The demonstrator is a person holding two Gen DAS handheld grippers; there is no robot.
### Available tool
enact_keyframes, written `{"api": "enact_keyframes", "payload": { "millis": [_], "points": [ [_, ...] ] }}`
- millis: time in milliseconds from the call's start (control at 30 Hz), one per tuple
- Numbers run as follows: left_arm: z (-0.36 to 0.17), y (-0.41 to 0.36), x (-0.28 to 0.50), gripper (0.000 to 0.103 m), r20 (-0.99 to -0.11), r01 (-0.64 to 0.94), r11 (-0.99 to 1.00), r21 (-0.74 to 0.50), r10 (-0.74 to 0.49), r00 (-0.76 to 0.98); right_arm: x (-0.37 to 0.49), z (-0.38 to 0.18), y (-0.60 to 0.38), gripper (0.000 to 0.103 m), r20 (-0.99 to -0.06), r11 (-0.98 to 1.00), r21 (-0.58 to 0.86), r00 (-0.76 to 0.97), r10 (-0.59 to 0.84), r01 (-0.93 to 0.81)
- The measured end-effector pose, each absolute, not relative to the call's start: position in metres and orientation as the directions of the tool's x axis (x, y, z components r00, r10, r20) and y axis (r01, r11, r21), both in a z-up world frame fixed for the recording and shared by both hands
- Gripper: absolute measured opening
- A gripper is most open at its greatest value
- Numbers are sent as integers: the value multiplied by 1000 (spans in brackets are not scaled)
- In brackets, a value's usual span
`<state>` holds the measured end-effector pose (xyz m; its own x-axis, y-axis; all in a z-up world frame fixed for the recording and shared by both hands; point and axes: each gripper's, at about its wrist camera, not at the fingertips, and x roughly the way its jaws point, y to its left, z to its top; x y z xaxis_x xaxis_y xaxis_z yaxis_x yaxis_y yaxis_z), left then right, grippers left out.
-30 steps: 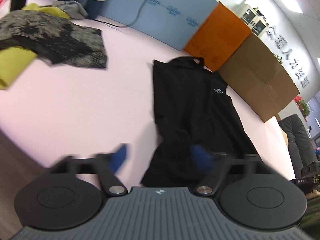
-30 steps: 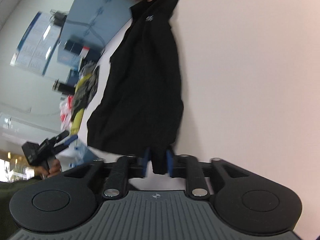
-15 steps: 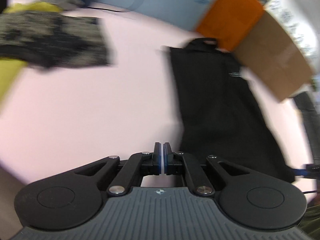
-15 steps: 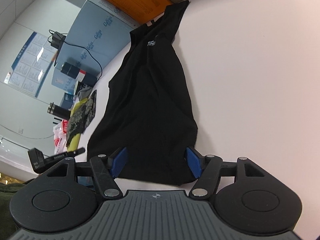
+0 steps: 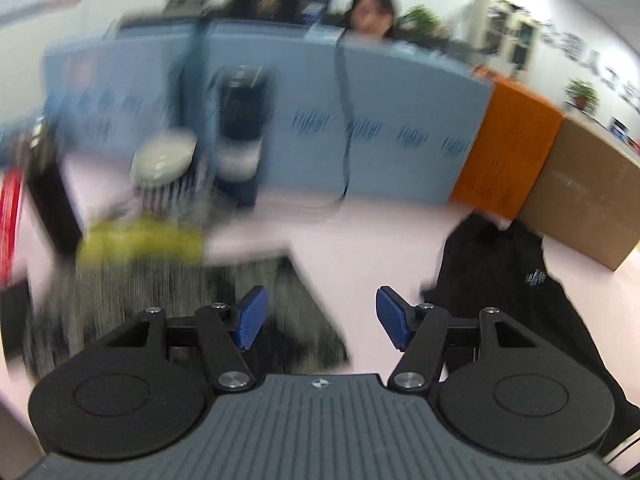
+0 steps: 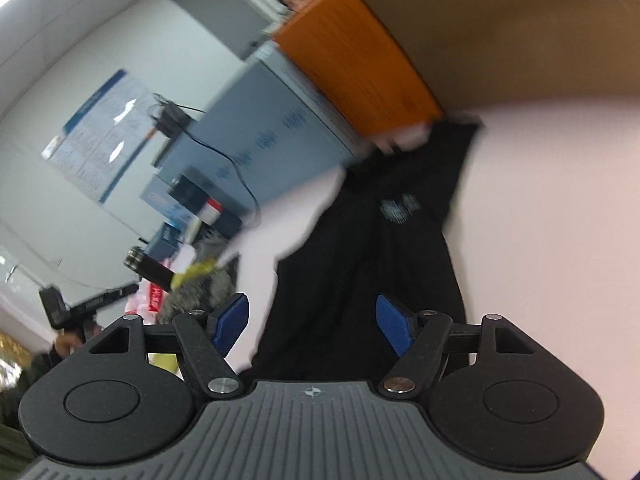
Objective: Fold clothes
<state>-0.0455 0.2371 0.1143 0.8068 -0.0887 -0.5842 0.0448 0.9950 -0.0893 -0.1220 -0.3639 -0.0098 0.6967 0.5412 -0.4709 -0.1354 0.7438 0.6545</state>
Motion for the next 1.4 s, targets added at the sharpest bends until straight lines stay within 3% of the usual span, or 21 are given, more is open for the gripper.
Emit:
{"api": "enact_keyframes", "payload": {
  "millis": [100, 167, 267, 367, 467, 633, 700, 800, 933, 967, 1000, 1067, 1100, 1133, 1200, 1233, 1400],
  "points": [
    [184, 230, -7, 69, -483, 129, 992, 10, -108, 869, -87, 51, -359, 78, -404, 761, 604, 732, 548, -236],
    [212, 221, 10, 83, -423, 171, 985, 36, -140, 895, -62, 92, -354, 80, -364, 774, 569, 759, 540, -278],
    [229, 204, 34, 83, -374, 227, 974, 28, -200, 906, -23, 140, -348, 89, -292, 786, 531, 803, 520, -316],
    [195, 185, 54, 84, -418, 272, 961, -54, -269, 868, 17, 158, -338, 99, -240, 798, 488, 824, 513, -354],
    [129, 161, 68, 84, -517, 269, 956, -119, -291, 805, 68, 128, -328, 100, -320, 809, 502, 803, 503, -306],
    [31, 133, 82, 84, -609, 201, 950, -237, -307, 732, 152, 10, -316, 93, -534, 780, 620, 682, 500, -86],
    [4, 125, 86, 84, -633, 171, 952, -253, -296, 715, 177, -33, -315, 84, -569, 742, 670, 649, 505, 10],
    [-27, 120, 87, 84, -670, 122, 950, -288, -291, 683, 206, -80, -314, 83, -587, 669, 733, 615, 526, 127],
    [-57, 115, 91, 84, -703, 85, 945, -317, -294, 647, 231, -114, -304, 83, -648, 684, 705, 561, 516, 186],
    [-61, 114, 91, 84, -707, 79, 943, -322, -296, 642, 233, -119, -302, 79, -660, 690, 697, 550, 512, 194],
    [-64, 114, 92, 84, -710, 72, 941, -331, -299, 638, 236, -124, -300, 67, -672, 697, 688, 539, 508, 202],
    [-70, 114, 93, 82, -715, 58, 936, -348, -305, 629, 239, -132, -294, 54, -703, 716, 662, 515, 491, 221],
    [-73, 114, 93, 81, -717, 50, 933, -357, -308, 625, 242, -136, -291, 52, -720, 730, 644, 504, 478, 227],
    [-76, 114, 93, 77, -718, 45, 931, -363, -310, 623, 243, -140, -288, 49, -734, 742, 629, 494, 466, 232],
    [-78, 110, 93, 40, -712, 56, 929, -365, -318, 626, 245, -147, -285, 11, -732, 738, 633, 492, 471, 235],
    [-78, 108, 95, 5, -716, 67, 924, -375, -335, 613, 244, -150, -284, 7, -722, 726, 646, 498, 480, 236],
    [-58, 113, 94, 1, -607, 117, 880, -459, -408, 682, 231, -138, -296, 6, -472, 497, 853, 645, 601, 162]
  ]
}}
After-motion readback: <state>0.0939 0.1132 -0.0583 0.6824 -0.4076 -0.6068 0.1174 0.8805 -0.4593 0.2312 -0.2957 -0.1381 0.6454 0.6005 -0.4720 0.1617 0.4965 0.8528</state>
